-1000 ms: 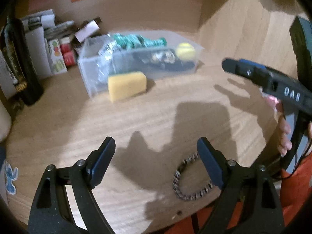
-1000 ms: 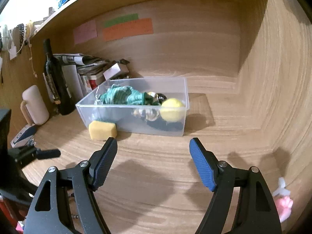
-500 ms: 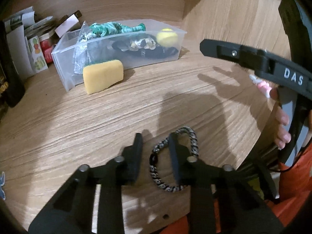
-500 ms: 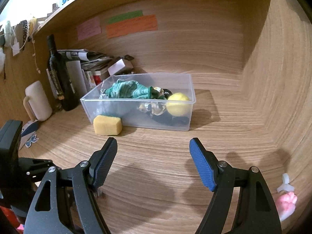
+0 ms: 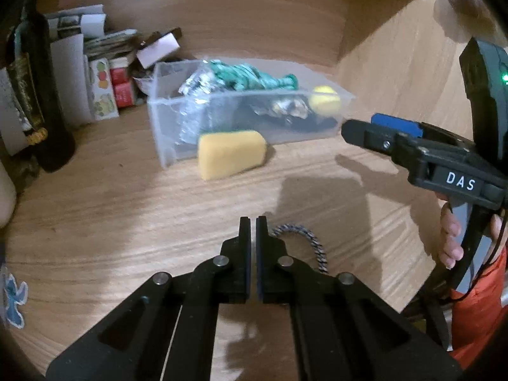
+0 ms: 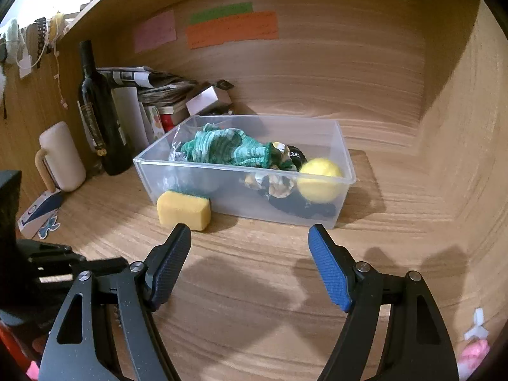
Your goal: Organize soft objects
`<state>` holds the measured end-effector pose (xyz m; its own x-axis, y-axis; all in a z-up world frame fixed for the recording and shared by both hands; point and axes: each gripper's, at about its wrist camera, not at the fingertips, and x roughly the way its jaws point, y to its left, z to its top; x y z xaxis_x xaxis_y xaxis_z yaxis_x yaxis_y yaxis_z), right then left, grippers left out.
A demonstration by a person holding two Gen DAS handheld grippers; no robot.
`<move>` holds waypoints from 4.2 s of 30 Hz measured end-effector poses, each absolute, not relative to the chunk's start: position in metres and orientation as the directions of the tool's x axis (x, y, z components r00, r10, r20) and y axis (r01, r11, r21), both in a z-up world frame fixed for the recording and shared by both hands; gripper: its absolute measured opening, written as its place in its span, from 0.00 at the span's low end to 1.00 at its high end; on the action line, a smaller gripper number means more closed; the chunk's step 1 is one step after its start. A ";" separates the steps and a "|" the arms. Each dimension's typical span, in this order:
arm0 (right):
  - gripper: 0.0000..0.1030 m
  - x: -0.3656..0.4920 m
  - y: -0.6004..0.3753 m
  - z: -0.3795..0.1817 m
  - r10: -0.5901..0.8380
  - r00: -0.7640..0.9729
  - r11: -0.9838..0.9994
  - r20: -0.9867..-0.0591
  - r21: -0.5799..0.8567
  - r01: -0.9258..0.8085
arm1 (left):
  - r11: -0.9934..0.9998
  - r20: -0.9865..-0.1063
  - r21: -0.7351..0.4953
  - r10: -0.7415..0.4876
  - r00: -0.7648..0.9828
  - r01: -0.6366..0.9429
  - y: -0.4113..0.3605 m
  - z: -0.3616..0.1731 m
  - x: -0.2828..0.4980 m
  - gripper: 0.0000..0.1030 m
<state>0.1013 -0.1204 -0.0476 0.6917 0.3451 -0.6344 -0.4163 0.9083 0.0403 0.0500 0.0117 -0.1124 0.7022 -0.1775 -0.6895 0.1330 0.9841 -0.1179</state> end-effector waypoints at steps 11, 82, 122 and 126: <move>0.72 0.116 -0.111 -0.053 0.355 0.660 0.900 -0.662 0.051 -0.433 | 0.968 -0.751 -0.134 -0.239 0.616 0.213 0.003 -0.126 0.062 0.10; 0.57 0.173 -0.115 -0.004 0.340 0.742 0.916 -0.577 0.026 -0.400 | 0.977 -0.563 -0.194 -0.043 0.825 -0.082 0.071 -0.047 0.180 0.05; 0.88 0.120 -0.125 0.034 0.373 0.823 0.901 -0.430 -0.046 -0.432 | 0.990 -0.433 -0.140 -0.090 0.897 0.032 0.043 -0.003 0.101 0.47; 1.00 0.102 -0.129 0.045 0.396 0.841 0.899 -0.369 -0.030 -0.437 | 0.992 -0.378 -0.118 -0.091 0.921 0.050 0.035 0.007 0.078 0.57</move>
